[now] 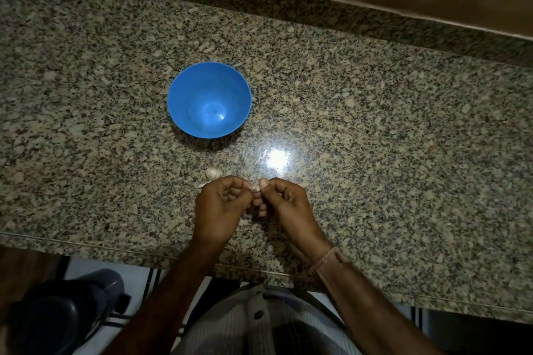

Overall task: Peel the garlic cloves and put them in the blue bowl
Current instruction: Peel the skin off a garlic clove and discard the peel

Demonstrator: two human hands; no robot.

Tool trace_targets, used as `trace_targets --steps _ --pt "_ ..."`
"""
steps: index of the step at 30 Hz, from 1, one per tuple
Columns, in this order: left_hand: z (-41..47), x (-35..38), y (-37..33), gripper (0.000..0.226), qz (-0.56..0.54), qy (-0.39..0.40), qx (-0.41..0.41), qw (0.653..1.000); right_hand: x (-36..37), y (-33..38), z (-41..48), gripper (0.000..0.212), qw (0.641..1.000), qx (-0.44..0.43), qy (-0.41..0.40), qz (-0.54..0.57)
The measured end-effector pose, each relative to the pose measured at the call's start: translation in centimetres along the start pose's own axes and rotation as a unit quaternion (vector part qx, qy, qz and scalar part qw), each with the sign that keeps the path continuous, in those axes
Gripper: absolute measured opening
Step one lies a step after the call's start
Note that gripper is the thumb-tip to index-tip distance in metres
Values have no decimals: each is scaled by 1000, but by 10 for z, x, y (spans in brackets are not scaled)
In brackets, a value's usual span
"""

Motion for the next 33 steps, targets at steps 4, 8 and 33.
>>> trace_targets --steps 4,8,33 --pt "5 2 14 5 24 -7 -5 1000 -2 -5 3 25 996 72 24 45" --pt "8 4 24 20 67 -17 -4 998 -4 -11 3 16 989 117 23 83" --pt "4 -3 25 12 -85 115 -123 982 -13 -18 4 6 999 -13 38 6"
Point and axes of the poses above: each hand's wrist, its own z-axis towards the middle knuckle, its own x-axis out of the palm, y = z × x, the point moved 3 cm from there along z, towards the middle knuckle, and after that the axes turned 15 degrees about -y, right-handed, at the moved point
